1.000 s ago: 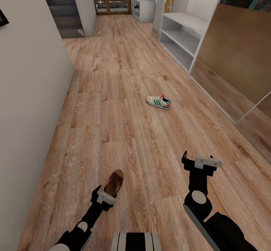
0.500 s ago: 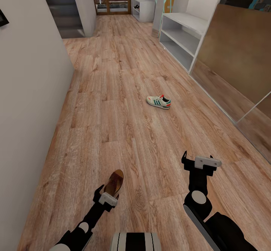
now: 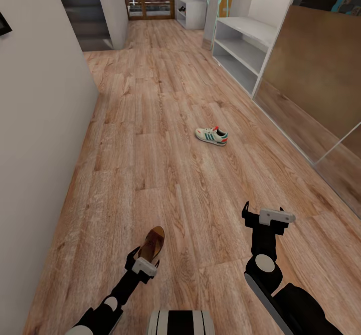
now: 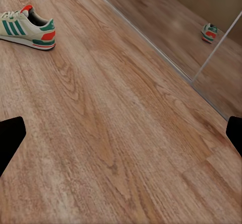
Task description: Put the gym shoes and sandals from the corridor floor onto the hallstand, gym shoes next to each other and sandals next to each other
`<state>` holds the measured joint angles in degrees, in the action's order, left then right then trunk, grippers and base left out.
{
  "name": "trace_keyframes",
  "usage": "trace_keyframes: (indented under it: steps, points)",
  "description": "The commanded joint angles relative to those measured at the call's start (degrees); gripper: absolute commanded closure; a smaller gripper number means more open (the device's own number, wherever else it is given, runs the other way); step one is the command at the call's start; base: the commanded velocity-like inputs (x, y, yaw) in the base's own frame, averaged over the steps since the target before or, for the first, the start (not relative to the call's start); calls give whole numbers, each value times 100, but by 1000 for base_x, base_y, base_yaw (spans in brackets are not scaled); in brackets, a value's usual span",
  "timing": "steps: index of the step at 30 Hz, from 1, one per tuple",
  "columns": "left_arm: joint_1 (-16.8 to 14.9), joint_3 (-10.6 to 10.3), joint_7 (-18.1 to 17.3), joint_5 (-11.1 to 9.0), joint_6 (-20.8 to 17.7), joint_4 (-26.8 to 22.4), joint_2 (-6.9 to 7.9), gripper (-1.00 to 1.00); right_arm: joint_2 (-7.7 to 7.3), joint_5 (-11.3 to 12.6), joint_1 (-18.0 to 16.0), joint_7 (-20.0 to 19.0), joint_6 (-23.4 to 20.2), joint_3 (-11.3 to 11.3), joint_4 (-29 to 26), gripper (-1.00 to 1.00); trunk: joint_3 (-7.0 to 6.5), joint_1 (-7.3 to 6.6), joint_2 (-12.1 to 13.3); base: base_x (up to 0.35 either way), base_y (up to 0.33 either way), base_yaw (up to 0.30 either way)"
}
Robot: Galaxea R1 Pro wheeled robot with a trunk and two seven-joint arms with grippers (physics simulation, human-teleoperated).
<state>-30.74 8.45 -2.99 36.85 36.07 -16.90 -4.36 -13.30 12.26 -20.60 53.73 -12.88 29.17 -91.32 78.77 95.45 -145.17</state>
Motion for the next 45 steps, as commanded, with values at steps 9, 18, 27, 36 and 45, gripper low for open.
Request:
trace_keyframes:
  steps: [9,18,27,36,45]
  points:
    - [-2,192,-366,-148,41,1,88,-100,-6,14,-6,41,-57,16,-9,-100,4,-1,-2,0,0,0]
    - [-2,286,-511,-378,47,-4,155,-100,-6,15,-6,41,-57,17,-9,-100,4,-1,-2,0,0,0]
    - [-2,318,-569,-507,48,-6,230,-100,-6,17,-6,41,-57,17,-9,-100,4,-1,-2,0,0,0]
    - [-2,329,-590,-668,44,-6,259,-100,-6,16,-6,41,-57,16,-9,-100,4,-1,-2,0,0,0]
    - [-2,328,-596,-812,42,-6,262,-100,-6,15,-6,38,-47,16,-9,-100,4,-1,-2,0,0,0]
